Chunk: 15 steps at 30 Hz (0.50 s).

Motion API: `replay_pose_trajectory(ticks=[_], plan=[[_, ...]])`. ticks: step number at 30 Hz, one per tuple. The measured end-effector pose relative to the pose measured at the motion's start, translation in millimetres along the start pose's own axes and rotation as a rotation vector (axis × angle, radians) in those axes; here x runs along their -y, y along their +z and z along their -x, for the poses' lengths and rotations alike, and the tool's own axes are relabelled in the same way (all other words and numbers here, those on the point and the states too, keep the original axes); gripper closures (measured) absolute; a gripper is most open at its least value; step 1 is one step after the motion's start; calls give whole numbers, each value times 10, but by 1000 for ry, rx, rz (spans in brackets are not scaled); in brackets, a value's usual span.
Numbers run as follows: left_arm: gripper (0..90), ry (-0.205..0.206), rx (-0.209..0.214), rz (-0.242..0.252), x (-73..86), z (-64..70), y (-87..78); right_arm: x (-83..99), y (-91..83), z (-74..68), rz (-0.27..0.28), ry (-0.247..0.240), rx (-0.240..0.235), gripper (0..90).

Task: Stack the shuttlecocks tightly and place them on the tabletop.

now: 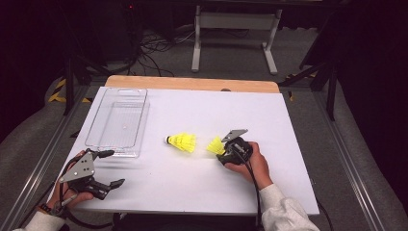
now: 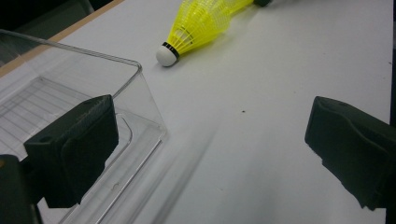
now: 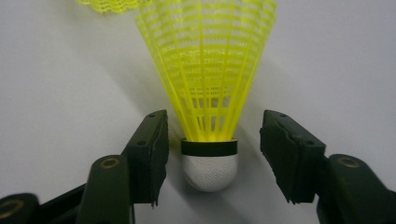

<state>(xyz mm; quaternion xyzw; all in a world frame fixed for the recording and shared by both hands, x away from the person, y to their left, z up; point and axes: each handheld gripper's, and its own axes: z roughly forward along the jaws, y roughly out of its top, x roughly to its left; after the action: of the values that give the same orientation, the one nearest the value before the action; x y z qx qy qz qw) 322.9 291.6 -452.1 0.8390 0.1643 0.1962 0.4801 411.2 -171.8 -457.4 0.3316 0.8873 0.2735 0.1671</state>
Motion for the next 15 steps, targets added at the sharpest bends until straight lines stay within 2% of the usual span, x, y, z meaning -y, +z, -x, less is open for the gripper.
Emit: replay_pose_trajectory(ticks=[3, 7, 12, 15], plan=[[35, 1, 1, -1, -1, 1, 1, -16, 4, -20, -1, -21, -2, 363], [35, -1, 2, 3, 1, -1, -1, -21, -1, -22, 5, -22, 2, 320], [35, -2, 2, 3, 1, -1, -1, -41, -53, -15, 45, -28, 17, 219], [35, 1, 1, 4, -4, -2, -1, -120, -159, -2, 95, -64, 25, 189]])
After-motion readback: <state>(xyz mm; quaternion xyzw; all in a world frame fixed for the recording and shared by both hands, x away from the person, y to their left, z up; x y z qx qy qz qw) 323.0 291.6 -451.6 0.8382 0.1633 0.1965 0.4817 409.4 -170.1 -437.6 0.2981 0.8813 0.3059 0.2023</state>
